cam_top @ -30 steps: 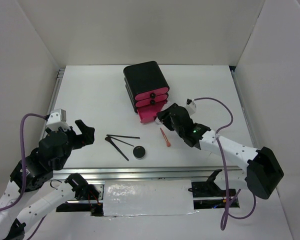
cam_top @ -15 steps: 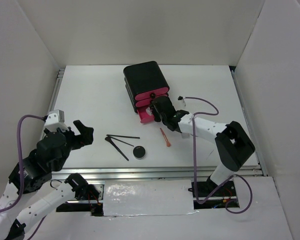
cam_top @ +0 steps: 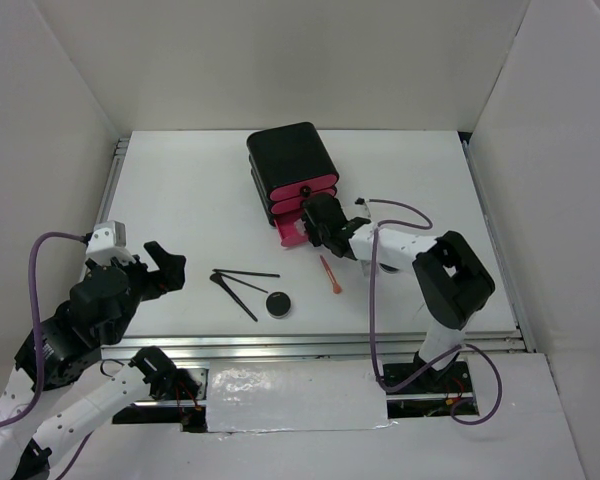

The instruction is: Organize the makeup

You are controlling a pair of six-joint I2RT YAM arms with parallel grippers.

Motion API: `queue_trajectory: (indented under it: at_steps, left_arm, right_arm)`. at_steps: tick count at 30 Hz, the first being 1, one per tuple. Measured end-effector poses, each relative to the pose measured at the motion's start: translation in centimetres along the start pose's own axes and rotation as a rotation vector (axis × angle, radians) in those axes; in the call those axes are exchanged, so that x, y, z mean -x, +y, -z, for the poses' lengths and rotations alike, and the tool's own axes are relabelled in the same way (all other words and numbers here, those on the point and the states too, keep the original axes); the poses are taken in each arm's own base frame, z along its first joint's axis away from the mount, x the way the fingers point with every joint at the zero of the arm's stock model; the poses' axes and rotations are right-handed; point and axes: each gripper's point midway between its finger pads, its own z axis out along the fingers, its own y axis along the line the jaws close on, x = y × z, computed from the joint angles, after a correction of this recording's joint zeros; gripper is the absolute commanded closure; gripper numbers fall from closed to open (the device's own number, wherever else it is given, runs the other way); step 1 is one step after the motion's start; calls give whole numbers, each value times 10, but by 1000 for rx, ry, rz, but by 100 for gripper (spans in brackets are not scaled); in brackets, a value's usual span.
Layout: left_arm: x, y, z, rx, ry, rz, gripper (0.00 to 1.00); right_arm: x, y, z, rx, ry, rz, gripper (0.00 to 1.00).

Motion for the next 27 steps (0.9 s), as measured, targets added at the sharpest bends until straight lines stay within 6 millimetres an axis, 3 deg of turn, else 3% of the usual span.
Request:
queue_trajectory:
  at_steps: [3, 8, 16, 19, 24, 27]
  left_arm:
    - [0, 0, 0, 0, 0, 0, 1]
    - [0, 0, 0, 0, 0, 0, 1]
    - [0, 0, 0, -1, 0, 0, 1]
    - [0, 0, 0, -1, -1, 1, 1]
    - [0, 0, 0, -1, 0, 0, 1]
    - [0, 0, 0, -3, -1, 1, 1]
  right_arm:
    - [1, 4, -4, -1, 2, -5, 40]
    - [0, 5, -5, 1, 9, -3, 29]
    - [3, 13, 3, 25, 12, 15, 26]
    - [15, 27, 26, 82, -3, 32, 25]
    - [50, 57, 85, 215, -42, 179, 21]
    - [76, 56, 106, 219, -76, 342, 19]
